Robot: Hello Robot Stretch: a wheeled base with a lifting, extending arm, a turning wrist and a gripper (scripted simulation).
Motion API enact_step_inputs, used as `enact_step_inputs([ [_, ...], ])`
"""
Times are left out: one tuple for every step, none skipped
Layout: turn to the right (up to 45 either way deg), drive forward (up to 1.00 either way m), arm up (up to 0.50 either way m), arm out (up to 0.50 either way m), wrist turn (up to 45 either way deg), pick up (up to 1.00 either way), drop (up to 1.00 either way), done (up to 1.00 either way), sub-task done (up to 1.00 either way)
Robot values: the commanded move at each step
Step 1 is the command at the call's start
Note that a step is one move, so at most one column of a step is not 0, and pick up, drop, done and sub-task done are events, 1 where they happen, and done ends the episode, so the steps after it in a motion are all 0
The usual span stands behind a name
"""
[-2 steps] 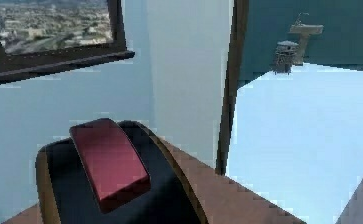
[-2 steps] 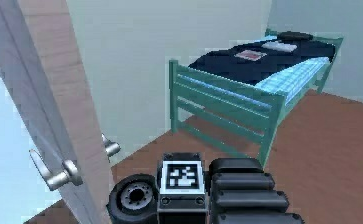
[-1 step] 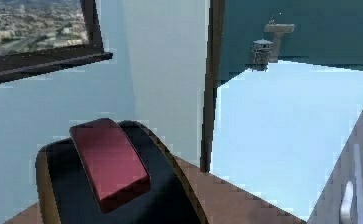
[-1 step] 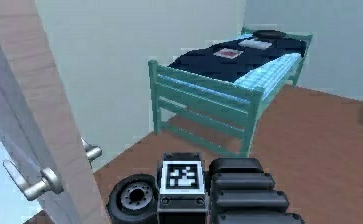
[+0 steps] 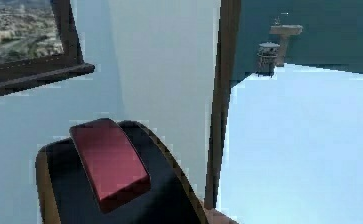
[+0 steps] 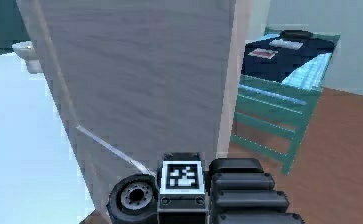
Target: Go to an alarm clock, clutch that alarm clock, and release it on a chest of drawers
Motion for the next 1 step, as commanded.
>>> enact_step_inputs([
  [33.0,0.00,0.00,0.00,0.0,0.00,0.00,0.00,0.00],
])
